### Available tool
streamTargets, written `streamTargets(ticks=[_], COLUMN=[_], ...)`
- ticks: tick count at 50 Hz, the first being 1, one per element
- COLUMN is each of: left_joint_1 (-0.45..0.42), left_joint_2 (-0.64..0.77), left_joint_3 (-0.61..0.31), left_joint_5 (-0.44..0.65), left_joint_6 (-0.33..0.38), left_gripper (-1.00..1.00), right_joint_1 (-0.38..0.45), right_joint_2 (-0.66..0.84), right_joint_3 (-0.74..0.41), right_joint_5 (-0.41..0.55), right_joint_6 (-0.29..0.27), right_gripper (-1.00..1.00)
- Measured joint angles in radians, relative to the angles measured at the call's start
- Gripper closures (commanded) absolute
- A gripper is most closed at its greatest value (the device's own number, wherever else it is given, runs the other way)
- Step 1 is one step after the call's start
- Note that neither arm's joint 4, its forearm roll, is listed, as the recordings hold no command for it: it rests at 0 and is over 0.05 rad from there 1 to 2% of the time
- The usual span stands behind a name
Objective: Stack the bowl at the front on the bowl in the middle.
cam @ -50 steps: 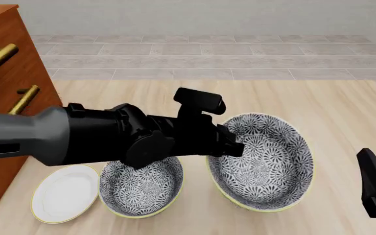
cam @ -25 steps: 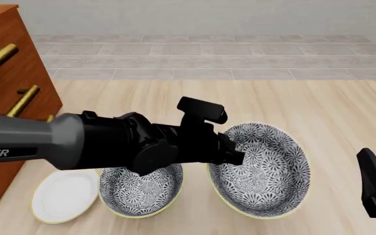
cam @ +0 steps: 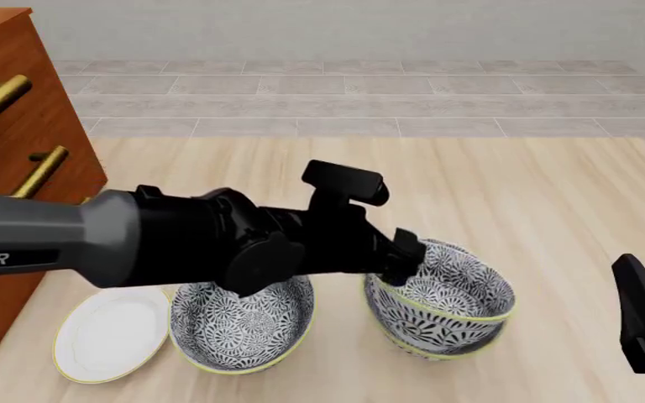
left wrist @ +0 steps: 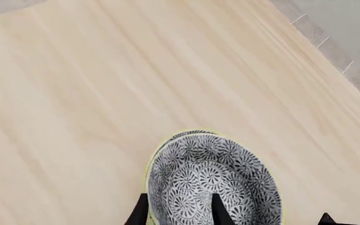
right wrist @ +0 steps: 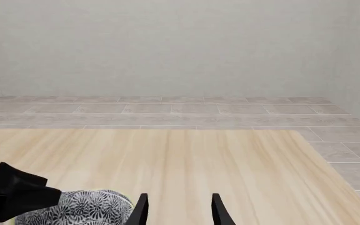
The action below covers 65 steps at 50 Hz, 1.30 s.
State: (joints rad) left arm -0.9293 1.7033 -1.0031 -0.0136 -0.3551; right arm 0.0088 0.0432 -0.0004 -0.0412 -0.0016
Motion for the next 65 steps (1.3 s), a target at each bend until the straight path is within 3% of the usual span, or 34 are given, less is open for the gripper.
streamTargets(ticks=[25,47,65], left_joint_1=[0.001,0.048,0.127], left_joint_2=[-0.032,-0.230,-0.510], left_joint_3=[0.010,0.117,0.274], left_joint_5=[-0.005,-0.033,-0.052], left_joint_6=[0.021,0.094,0.157], left_gripper=[-1.00,-1.00,-1.00], right_joint_1=[0.000,0.000,0.000], right_joint_2=[0.000,0.000,0.000], right_joint_3=[0.000,0.000,0.000], right_joint_5=[0.000,0.000,0.000], right_joint_6=[0.000,0.000,0.000], right_gripper=[-1.00,-1.00,-1.00])
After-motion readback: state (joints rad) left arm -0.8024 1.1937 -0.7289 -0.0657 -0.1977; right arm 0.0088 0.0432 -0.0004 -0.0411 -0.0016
